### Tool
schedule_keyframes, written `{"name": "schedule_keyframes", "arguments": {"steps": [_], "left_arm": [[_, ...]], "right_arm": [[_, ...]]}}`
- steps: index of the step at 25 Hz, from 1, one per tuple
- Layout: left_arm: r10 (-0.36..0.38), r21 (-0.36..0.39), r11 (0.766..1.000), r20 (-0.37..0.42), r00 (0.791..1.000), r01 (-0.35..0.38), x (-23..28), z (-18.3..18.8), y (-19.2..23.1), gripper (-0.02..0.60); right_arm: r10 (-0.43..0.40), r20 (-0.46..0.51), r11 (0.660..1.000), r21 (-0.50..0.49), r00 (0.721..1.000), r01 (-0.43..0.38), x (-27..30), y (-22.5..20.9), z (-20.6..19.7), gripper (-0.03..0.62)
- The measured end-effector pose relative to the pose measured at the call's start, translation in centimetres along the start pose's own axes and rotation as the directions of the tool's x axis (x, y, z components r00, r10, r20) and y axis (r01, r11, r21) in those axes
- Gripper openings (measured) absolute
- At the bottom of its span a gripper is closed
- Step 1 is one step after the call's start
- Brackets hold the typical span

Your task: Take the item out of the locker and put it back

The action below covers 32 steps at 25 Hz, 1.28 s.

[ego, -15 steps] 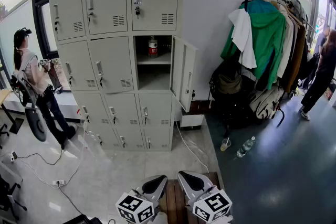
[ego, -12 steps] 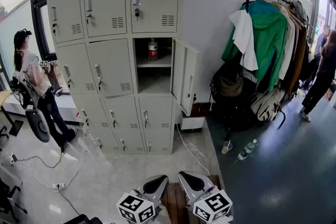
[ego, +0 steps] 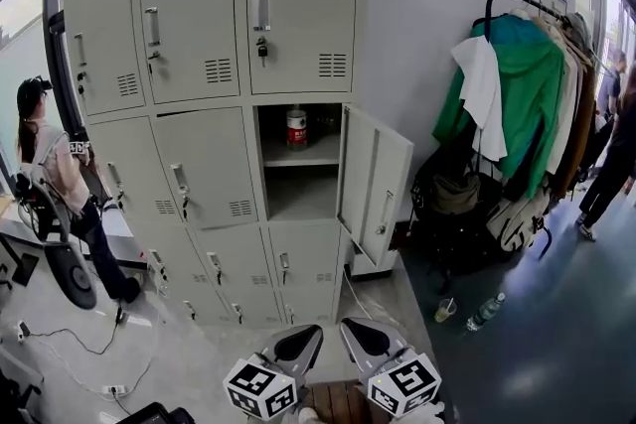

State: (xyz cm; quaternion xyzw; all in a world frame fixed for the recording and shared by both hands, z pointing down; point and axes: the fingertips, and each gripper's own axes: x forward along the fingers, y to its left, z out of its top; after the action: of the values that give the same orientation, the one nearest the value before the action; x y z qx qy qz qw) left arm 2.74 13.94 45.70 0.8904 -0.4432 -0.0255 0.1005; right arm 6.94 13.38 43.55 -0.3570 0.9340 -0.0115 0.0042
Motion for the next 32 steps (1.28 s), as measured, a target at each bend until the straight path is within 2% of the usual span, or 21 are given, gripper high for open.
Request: {"name": "schedule_keyframes", "arguments": {"steps": [3,10,16,26,32], "left_arm": [[-0.021,0.014,1.000,0.000,1.000,0.021,1.9,1.3,3.0,0.008],[-0.029,-0.032,0.999,-0.027,0.999,0.028,5.5,1.5,8.8,0.008],[0.005,-0.051,0.999,-0.016,1.000,-0.005,8.7,2.3,13.3,0.008],[0.049,0.022,0.999,0.034,0.998,-0.050,15.6,6.8,19.7,0.008],[0.084,0.040,0.996,0.038,0.996,-0.085,19.4,8.1,22.6,0.008]], "right_arm": [[-0.011,0.014,1.000,0.014,1.000,0.010,3.9,-1.6,0.5,0.000],[-0.032,-0.027,0.999,0.021,0.999,0.033,9.8,-4.9,-0.2,0.000],[0.013,-0.023,1.000,0.015,1.000,-0.012,14.6,-7.4,0.2,0.000],[0.066,0.026,0.998,-0.022,0.997,-0.065,22.2,-13.4,2.7,0.000],[0.017,0.033,1.000,-0.007,0.999,-0.017,25.2,-17.7,3.0,-0.002]]}}
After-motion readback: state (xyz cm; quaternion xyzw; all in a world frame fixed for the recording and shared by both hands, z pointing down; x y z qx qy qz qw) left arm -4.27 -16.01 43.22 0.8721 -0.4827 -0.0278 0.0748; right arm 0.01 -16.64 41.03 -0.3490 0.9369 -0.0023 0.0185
